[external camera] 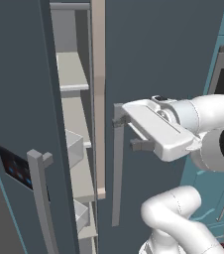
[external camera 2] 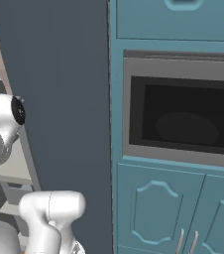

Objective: Open the freezer door, pick up the ice cube tray from the freezer, and place it on the dining counter.

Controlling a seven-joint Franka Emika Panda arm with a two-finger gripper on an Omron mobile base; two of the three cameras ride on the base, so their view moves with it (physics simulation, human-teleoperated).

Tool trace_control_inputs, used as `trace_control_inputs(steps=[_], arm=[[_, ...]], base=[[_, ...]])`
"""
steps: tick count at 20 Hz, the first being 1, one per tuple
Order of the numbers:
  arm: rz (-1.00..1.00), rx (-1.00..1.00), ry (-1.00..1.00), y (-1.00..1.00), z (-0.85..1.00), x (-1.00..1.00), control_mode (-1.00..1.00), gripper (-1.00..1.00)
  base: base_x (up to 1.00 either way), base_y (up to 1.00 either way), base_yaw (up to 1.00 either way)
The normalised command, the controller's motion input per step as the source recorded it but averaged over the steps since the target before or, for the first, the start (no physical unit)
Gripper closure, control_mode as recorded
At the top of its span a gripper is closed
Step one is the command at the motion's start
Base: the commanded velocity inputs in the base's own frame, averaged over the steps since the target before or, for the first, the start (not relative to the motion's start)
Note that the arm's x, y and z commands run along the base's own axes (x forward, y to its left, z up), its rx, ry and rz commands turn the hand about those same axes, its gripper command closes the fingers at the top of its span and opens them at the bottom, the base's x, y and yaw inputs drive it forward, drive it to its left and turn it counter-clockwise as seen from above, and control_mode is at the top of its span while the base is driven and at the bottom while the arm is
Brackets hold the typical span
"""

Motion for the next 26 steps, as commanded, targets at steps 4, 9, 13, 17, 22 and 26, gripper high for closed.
trace_control_inputs(steps=[4,9,13,17,22,26], arm=[[0.02,0.01,0.00,0.01,0.04,0.34,-1.00,-1.00],[0.08,0.02,0.00,-0.04,0.00,0.42,-1.00,-1.00],[0.06,0.00,0.00,0.08,0.00,0.33,-1.00,-1.00],[0.01,0.00,0.00,0.28,0.00,0.38,-1.00,-1.00],[0.00,0.00,0.00,0.50,-0.02,0.21,-1.00,-1.00],[0.00,0.00,0.00,0.47,-0.02,0.21,-1.00,-1.00]], base=[[0.00,0.00,0.00],[0.00,0.00,0.00],[0.00,0.00,0.00],[0.00,0.00,0.00],[0.00,0.00,0.00],[0.00,0.00,0.00]])
